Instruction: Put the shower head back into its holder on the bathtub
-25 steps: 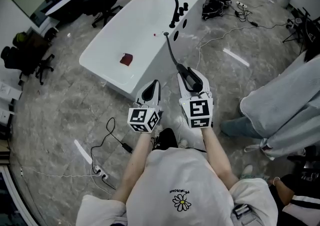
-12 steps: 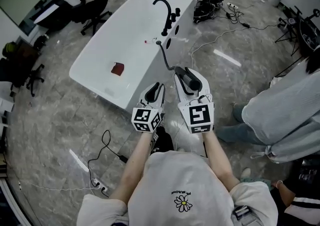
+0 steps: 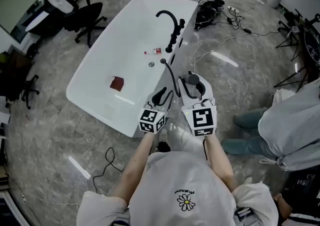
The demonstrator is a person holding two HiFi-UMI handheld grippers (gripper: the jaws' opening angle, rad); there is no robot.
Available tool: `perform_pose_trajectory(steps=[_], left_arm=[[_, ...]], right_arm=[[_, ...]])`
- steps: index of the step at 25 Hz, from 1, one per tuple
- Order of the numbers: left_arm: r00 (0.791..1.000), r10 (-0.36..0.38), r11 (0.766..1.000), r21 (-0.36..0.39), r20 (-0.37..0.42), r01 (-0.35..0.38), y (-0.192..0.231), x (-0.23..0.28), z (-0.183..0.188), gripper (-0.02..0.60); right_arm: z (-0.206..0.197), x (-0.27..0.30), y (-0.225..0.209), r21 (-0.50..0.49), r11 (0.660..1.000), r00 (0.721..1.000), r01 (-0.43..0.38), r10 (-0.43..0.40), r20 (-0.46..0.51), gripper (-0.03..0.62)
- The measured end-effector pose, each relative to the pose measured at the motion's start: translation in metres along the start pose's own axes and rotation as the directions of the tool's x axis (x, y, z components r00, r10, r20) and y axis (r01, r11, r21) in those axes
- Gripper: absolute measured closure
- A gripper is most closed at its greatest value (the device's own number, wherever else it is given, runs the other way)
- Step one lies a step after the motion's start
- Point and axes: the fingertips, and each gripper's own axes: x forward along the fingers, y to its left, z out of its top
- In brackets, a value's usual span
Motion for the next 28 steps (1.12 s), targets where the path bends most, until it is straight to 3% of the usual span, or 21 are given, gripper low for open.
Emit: perform_pose_trajectory(steps=[4,8,11,17,21,23,25,28], left_arm=[[0.991,-0.102,0.995,-0.022,-0.082,0.1,0.029,0.036,-0.018,0.414],[0.962,-0.224,0.974,-0.046,-0.152,0.22,0.023,0.066,-0.042,0.36],[0.942,-0.257,0.966,-0.044,-0.218,0.253,0.009,0.09,-0.067,0.353],[0.927,-0.163,0.987,-0.044,-0.338,0.157,0.021,0.138,-0.108,0.351],[0.93,-0.081,0.997,-0.025,-0.359,0.077,0.038,0.165,-0.123,0.471],[0.934,-0.068,0.998,-0.037,-0.351,0.059,0.044,0.173,-0.122,0.499],[0.938,-0.093,0.995,-0.068,-0.333,0.075,0.04,0.182,-0.121,0.469],[0.943,-0.12,0.991,-0.1,-0.311,0.093,0.03,0.197,-0.123,0.369]], right_arm=[[-0.006,0.054,-0.015,-0.003,0.999,0.999,0.043,-0.043,-0.028,0.457],[-0.007,0.088,-0.033,0.02,0.997,0.997,0.071,-0.07,-0.036,0.456],[-0.004,0.101,-0.045,0.024,0.998,0.998,0.055,-0.054,-0.03,0.456],[0.021,0.119,-0.063,0.003,0.999,0.998,-0.039,0.039,0.055,0.456],[0.027,0.122,-0.081,-0.024,0.997,0.991,-0.067,0.069,0.118,0.456],[0.025,0.123,-0.089,-0.009,0.997,0.989,-0.075,0.075,0.124,0.457],[0.021,0.124,-0.099,-0.007,0.997,0.991,-0.073,0.074,0.116,0.456],[0.012,0.135,-0.112,-0.019,0.997,0.995,-0.068,0.07,0.077,0.457]])
